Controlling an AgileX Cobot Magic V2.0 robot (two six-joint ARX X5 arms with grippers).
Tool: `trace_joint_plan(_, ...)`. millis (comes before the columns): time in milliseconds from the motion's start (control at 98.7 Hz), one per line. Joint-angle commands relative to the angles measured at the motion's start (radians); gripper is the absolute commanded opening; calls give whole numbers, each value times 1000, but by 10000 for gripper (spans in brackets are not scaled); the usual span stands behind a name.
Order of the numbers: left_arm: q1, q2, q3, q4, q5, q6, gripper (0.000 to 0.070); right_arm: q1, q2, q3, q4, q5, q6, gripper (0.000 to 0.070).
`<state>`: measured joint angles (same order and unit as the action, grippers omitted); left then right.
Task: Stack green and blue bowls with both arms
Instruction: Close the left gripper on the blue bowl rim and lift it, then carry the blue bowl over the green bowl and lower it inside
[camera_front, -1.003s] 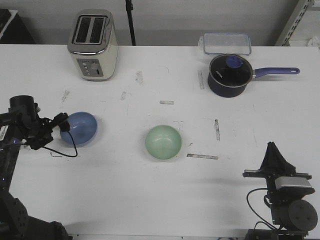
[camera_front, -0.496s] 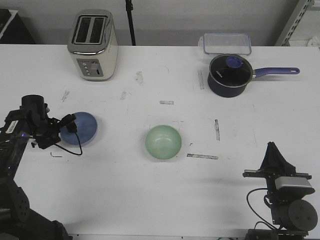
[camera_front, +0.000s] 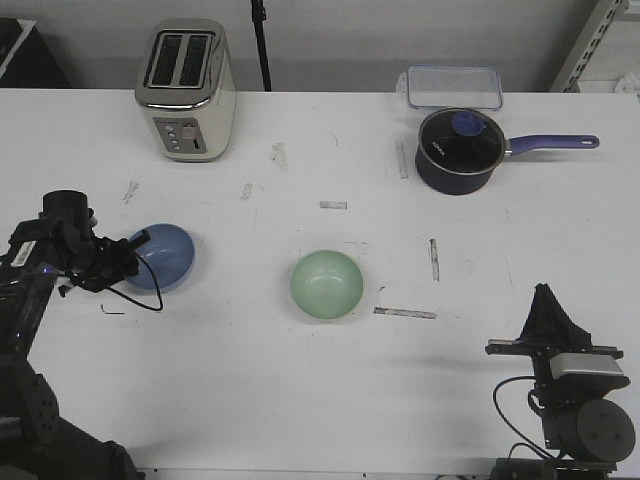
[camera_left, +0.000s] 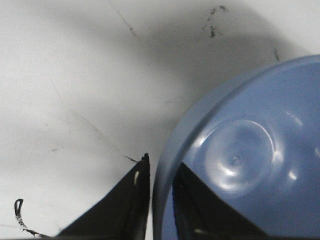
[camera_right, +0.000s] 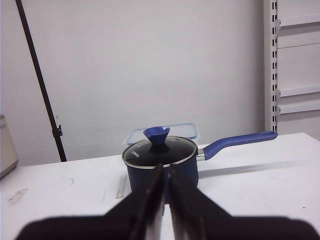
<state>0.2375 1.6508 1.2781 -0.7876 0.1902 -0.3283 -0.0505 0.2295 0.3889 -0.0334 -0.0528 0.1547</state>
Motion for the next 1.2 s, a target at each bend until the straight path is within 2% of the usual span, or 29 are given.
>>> trace_joint_plan(0,2,24,23,-5,2,2,39,2,-2,3,11,0,5,7)
trace_joint_plan(71,2,24,23,-5,2,2,0,2,-2,3,11,0,5,7)
trace_joint_plan(284,-5,16,31,-32,8,1,1,2,-2,3,11,0,5,7)
trace_joint_plan(648,-52,-44,171,-172,16,2,1,2,-2,3,11,0,5,7)
trace_joint_plan(831,-172,-44,219,-200,16,0,1,2,-2,3,11,0,5,7)
trace_joint_plan(1023,-362,-44,220,-198,16,-38,1,2,-2,3,11,0,5,7)
trace_joint_plan(1185,-531,-44,220,-129,17,-94,1,2,-2,3,11,0,5,7)
